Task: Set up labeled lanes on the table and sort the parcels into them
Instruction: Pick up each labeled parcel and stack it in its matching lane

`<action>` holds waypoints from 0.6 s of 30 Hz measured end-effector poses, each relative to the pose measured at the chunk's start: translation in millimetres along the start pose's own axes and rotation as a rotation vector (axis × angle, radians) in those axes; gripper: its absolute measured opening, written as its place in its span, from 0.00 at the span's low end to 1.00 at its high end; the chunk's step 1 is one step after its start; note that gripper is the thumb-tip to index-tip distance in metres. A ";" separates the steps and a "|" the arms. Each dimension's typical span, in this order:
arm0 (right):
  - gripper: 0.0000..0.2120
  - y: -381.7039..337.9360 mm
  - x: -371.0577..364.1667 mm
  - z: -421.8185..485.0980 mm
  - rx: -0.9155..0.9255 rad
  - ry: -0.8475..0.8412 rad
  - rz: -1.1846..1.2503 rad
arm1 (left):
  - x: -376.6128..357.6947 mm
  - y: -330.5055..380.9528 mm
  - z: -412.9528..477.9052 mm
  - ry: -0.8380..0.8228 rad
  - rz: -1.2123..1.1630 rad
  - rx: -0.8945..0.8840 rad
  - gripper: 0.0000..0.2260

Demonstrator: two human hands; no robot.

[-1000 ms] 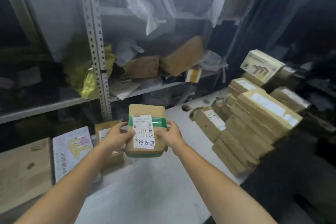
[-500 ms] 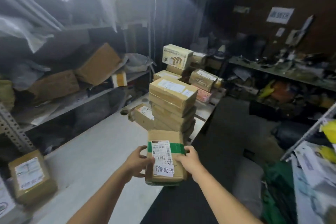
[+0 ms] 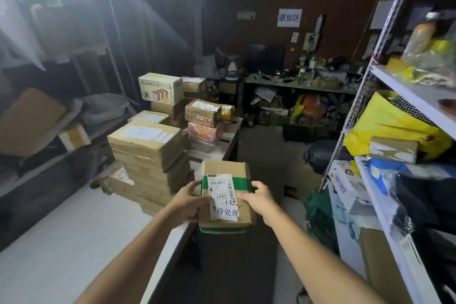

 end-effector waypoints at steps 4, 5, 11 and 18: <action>0.41 -31.7 27.7 28.1 0.044 0.061 0.015 | -9.1 37.6 36.4 0.002 -0.020 -0.021 0.29; 0.40 -38.3 31.7 36.5 0.053 0.075 0.009 | -11.4 44.4 47.4 -0.005 -0.025 -0.023 0.29; 0.40 -69.5 46.0 95.1 0.072 0.118 -0.005 | -21.3 83.7 110.1 -0.062 -0.059 -0.045 0.29; 0.38 -69.1 52.1 154.0 0.029 0.104 -0.050 | -42.1 84.8 164.6 -0.065 -0.086 0.029 0.28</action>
Point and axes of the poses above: each hand's wrist, its own z-axis towards the middle knuckle, its own x-axis out of the back of the hand, y = z × x, the point moved 6 cm from there along z, towards the middle knuckle, and after that the axes turned 3 degrees about y, right-handed, at the moved point
